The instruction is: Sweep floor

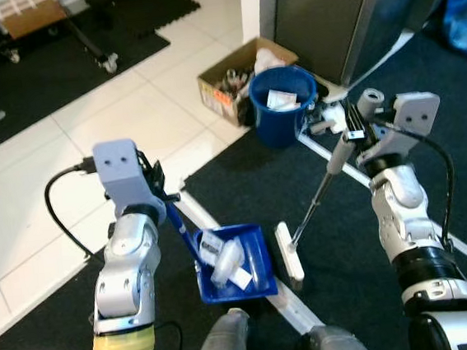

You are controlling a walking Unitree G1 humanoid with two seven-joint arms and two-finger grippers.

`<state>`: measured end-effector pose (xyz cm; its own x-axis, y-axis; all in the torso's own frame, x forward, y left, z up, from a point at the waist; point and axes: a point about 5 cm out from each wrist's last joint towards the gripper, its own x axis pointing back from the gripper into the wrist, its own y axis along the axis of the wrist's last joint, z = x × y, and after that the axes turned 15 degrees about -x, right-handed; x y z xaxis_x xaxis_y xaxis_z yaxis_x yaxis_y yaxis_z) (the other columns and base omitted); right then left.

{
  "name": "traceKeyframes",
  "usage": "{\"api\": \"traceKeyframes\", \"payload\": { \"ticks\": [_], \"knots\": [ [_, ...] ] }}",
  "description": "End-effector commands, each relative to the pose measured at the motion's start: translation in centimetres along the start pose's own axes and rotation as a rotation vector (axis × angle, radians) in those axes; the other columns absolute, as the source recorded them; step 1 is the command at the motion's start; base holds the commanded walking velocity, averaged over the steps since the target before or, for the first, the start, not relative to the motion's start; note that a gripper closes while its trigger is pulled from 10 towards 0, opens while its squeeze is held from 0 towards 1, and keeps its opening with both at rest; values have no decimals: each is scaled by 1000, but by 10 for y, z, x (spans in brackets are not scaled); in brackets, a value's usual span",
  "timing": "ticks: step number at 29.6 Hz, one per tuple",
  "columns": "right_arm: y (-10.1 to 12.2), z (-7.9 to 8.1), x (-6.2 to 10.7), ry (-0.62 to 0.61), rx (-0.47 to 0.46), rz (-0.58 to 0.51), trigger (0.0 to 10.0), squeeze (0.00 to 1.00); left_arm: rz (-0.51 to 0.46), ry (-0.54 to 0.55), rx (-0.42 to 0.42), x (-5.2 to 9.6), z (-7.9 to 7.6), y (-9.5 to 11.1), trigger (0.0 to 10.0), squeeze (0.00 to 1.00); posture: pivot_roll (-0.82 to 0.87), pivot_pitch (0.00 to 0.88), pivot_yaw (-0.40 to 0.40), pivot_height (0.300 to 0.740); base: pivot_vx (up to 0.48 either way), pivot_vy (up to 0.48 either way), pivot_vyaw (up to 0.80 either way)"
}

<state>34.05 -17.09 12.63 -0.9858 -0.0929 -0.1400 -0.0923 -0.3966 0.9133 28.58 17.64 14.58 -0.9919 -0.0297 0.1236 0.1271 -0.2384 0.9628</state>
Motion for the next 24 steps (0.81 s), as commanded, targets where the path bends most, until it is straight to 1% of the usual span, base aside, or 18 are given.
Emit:
{"api": "traceKeyframes", "payload": {
  "ticks": [1,4,5,6,8,9,10,11,12,13,14,15,16,18,19,21,24],
  "knots": [
    [7,0,-2,-5,-7,-37,10000,0,-48,9,-14,-2,-2,10,10000,0,56,78,-7,740,0,0,0],
    [27,7,-7,1,-8,-121,10000,0,-180,29,-45,-4,-2,41,10000,0,52,80,-6,740,0,0,0],
    [27,7,-7,1,-8,-121,10000,0,-180,29,-45,-4,-2,41,10000,0,52,80,-6,740,0,0,0],
    [35,9,-10,1,4,-151,10000,0,-254,33,-52,-4,0,58,10000,0,53,81,-7,740,0,0,0],
    [42,10,-13,-15,29,-172,10000,0,-339,25,-32,-2,4,79,10000,0,55,81,-8,740,0,0,0],
    [45,8,-14,-35,57,-179,10000,0,-378,10,-16,0,5,88,10000,0,56,81,-8,740,0,0,0],
    [47,5,-15,-67,92,-182,10000,0,-405,-6,-3,1,6,95,10000,0,56,81,-8,740,0,0,0],
    [47,5,-15,-67,92,-182,10000,0,-405,-6,-3,1,6,95,10000,0,56,81,-8,740,0,0,0],
    [50,1,-16,-103,119,-193,10000,0,-428,-20,11,3,6,101,10000,0,56,81,-8,740,0,0,0],
    [53,-9,-16,-172,137,-197,10000,0,-439,-29,28,5,8,107,10000,0,62,81,-10,740,0,0,0],
    [57,-22,-16,-261,146,-216,10000,0,-446,-35,49,8,8,111,10000,0,64,83,-10,740,0,0,0],
    [57,-22,-16,-261,146,-216,10000,0,-446,-35,49,8,8,111,10000,0,64,83,-10,740,0,0,0],
    [61,-38,-12,-357,164,-230,10000,0,-436,-51,63,10,5,110,10000,0,68,84,-12,740,0,0,0],
    [61,-38,-12,-357,164,-230,10000,0,-436,-51,63,10,5,110,10000,0,68,84,-12,740,0,0,0],
    [62,-43,-11,-391,170,-229,10000,0,-431,-58,67,11,4,110,10000,0,69,84,-12,740,0,0,0],
    [56,-65,-2,-507,179,-195,10000,0,-411,-94,101,12,-5,105,10000,0,68,86,-14,740,0,0,0],
    [48,-82,8,-599,166,-162,10000,0,-408,-104,143,14,-9,105,10000,0,67,86,-18,740,0,0,0]
  ]
}}
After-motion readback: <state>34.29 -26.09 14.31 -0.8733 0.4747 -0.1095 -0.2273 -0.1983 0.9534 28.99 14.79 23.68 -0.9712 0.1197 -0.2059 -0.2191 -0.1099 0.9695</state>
